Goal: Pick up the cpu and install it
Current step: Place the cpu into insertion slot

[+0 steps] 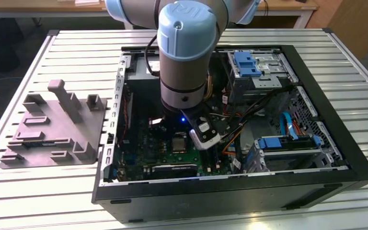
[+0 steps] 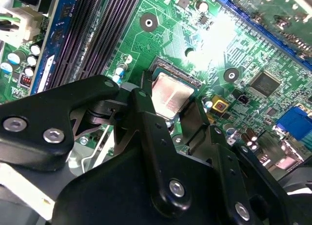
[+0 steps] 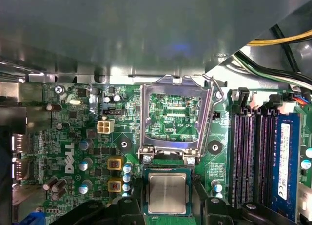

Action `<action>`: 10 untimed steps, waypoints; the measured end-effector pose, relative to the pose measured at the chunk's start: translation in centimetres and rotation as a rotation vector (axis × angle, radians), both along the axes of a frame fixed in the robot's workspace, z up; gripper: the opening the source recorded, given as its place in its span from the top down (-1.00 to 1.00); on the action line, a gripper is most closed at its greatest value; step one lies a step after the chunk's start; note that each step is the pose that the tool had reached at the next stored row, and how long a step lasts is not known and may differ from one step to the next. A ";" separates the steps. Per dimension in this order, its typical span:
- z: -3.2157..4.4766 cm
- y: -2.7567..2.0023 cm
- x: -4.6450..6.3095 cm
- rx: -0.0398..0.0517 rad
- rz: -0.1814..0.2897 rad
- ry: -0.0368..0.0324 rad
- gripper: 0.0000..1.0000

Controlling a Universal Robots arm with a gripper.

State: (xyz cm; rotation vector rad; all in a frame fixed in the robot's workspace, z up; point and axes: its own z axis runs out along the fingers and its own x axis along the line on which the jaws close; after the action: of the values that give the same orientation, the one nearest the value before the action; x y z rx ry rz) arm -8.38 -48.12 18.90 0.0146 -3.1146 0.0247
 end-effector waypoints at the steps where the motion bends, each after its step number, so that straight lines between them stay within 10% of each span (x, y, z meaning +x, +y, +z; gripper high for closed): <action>1: -0.01 -0.01 0.0 0.0000 -0.001 0.0000 0.06; 10: -0.35 -0.05 0.0 -0.0008 -0.003 0.0004 0.06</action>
State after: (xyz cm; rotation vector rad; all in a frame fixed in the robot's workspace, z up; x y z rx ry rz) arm -8.39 -48.17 18.56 0.0098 -3.1142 0.0258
